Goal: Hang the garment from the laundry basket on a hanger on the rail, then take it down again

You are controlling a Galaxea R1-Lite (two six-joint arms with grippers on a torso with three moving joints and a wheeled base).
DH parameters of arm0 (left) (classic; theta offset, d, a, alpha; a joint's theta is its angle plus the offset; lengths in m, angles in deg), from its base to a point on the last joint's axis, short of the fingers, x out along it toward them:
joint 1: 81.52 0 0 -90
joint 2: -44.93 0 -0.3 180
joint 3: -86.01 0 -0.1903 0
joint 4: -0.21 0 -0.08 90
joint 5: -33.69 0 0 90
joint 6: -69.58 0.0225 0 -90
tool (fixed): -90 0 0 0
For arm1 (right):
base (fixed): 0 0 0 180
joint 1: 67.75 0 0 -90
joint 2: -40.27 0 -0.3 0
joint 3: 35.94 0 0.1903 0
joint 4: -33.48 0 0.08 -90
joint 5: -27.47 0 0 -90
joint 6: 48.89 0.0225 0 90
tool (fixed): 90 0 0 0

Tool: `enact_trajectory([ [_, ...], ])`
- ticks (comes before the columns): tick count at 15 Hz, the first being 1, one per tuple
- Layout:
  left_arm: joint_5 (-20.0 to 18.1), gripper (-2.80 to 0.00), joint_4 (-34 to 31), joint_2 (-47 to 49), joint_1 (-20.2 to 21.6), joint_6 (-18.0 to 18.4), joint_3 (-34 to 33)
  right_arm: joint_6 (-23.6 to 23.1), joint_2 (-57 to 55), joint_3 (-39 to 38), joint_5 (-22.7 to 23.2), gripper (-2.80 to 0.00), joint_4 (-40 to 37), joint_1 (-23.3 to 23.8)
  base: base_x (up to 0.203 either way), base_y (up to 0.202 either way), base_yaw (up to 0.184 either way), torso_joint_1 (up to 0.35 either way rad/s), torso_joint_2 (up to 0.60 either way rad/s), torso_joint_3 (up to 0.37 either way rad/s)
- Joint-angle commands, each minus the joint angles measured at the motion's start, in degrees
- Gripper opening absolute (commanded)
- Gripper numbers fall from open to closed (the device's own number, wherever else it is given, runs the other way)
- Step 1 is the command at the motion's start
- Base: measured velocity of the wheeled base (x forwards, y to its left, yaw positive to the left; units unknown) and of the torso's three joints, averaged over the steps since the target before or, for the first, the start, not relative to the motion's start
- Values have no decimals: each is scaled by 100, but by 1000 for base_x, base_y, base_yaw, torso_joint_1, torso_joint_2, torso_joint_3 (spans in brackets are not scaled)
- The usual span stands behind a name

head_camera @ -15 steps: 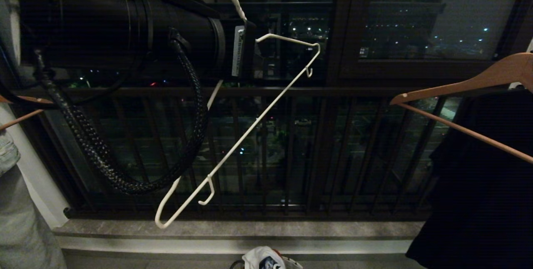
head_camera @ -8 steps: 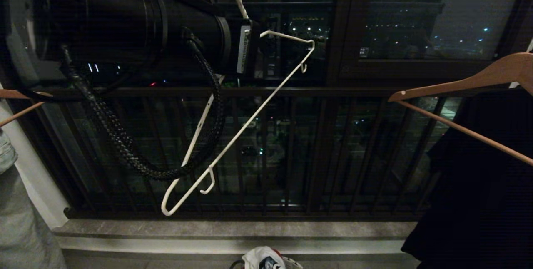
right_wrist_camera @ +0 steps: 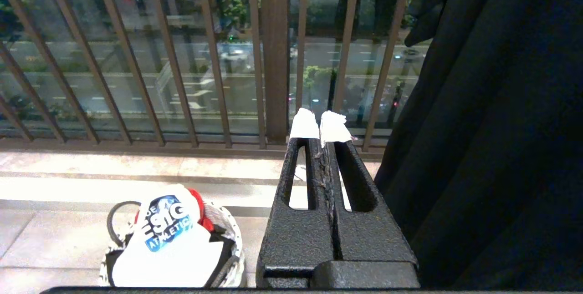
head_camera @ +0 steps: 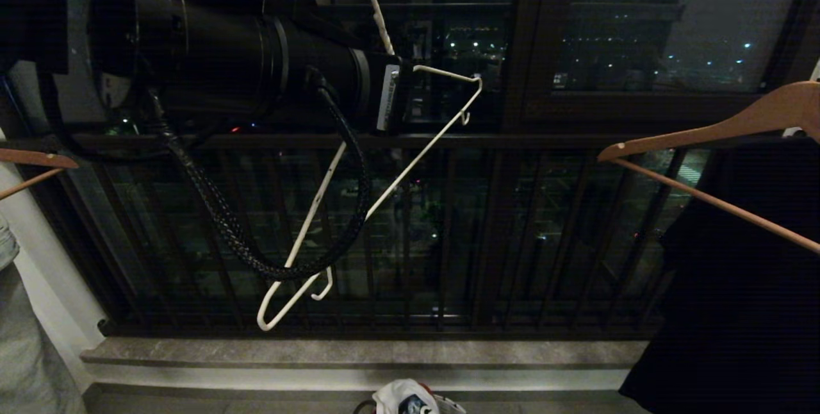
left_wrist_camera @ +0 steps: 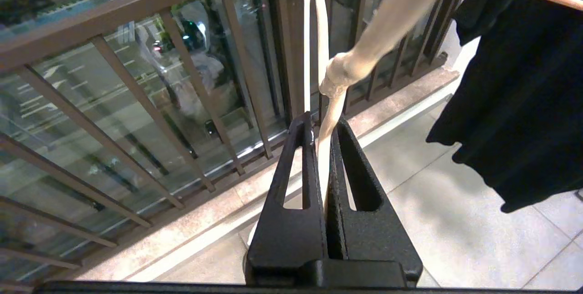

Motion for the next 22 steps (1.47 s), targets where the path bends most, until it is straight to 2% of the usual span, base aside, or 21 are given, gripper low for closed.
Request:
enact_trajectory([
  [1, 15, -280, -19, 66, 2, 7, 93, 2, -10, 0, 2, -280, -2, -1, 0, 0, 0, 0, 0, 0],
  [2, 81, -280, -40, 79, 2, 16, 112, -5, -10, 0, 2, -280, -2, -1, 0, 0, 0, 0, 0, 0],
  [3, 125, 0, -91, 92, 2, 16, 144, 2, -10, 0, 2, -280, -2, -1, 0, 0, 0, 0, 0, 0],
  [10, 151, 0, -382, -212, -28, 6, 353, 2, -10, 0, 2, -280, -2, -1, 0, 0, 0, 0, 0, 0],
  [14, 203, 0, -842, -903, -361, -205, 390, 2, -10, 0, 2, -280, -2, -1, 0, 0, 0, 0, 0, 0],
  [17, 247, 0, -1146, -1370, -377, -378, 143, 2, -10, 0, 2, -280, -2, -1, 0, 0, 0, 0, 0, 0],
  [18, 295, -280, -1168, -1555, -371, -472, -39, 2, -10, 0, 2, -280, -2, -1, 0, 0, 0, 0, 0, 0],
  [21, 350, -280, -1172, -2227, -354, -577, -635, 2, -10, 0, 2, -280, -2, -1, 0, 0, 0, 0, 0, 0],
  [22, 367, -280, -1163, -2441, -234, -610, -932, -7, -10, 0, 2, -280, -2, -1, 0, 0, 0, 0, 0, 0],
])
